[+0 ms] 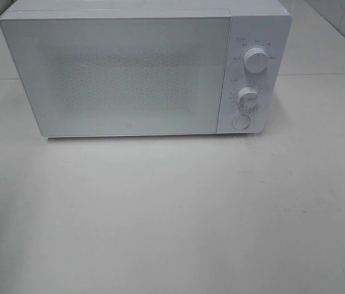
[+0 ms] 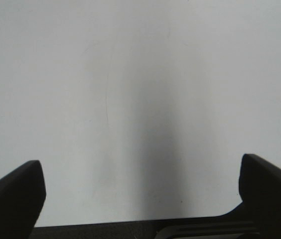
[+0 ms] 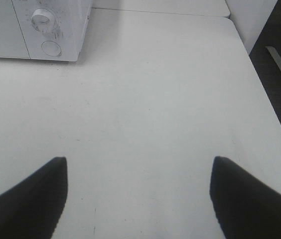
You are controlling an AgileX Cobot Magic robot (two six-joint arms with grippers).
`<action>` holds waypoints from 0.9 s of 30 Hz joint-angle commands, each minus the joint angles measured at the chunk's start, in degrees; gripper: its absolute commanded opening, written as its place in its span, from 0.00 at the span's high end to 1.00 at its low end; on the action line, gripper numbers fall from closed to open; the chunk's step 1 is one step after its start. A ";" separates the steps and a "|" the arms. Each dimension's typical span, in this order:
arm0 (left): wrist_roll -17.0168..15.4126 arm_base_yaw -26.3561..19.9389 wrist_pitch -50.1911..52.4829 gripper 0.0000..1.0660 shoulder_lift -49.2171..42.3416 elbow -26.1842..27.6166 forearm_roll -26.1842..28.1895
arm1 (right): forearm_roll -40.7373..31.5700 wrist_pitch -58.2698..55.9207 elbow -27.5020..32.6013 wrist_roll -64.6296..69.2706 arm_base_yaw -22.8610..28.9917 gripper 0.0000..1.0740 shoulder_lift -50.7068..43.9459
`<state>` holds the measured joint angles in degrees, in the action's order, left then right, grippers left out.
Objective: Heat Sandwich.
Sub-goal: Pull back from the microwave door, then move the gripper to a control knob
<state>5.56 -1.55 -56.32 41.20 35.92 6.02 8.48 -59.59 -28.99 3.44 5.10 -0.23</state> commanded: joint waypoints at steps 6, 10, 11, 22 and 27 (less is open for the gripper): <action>-0.34 -0.06 -0.63 0.03 -15.53 -6.36 -0.80 | 0.11 0.29 0.11 0.63 -0.57 0.29 -1.49; -0.34 -0.06 -1.15 0.03 -20.74 -6.42 -1.55 | 0.11 0.29 0.11 0.63 -0.57 0.29 -1.49; -0.34 -0.06 -1.26 0.03 -21.60 -6.42 -1.49 | 0.11 0.29 0.11 0.63 -0.57 0.29 -1.49; -0.52 0.00 -2.69 0.03 -33.75 -7.56 -1.66 | 0.11 0.29 0.11 0.63 -0.57 0.29 -1.49; -0.52 0.00 -2.69 0.03 -39.53 -7.56 -1.55 | 0.11 0.29 0.11 0.63 -0.57 0.29 -1.49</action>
<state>5.50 -1.55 -59.30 2.69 28.59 4.30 8.48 -59.59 -28.99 3.44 5.10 -0.23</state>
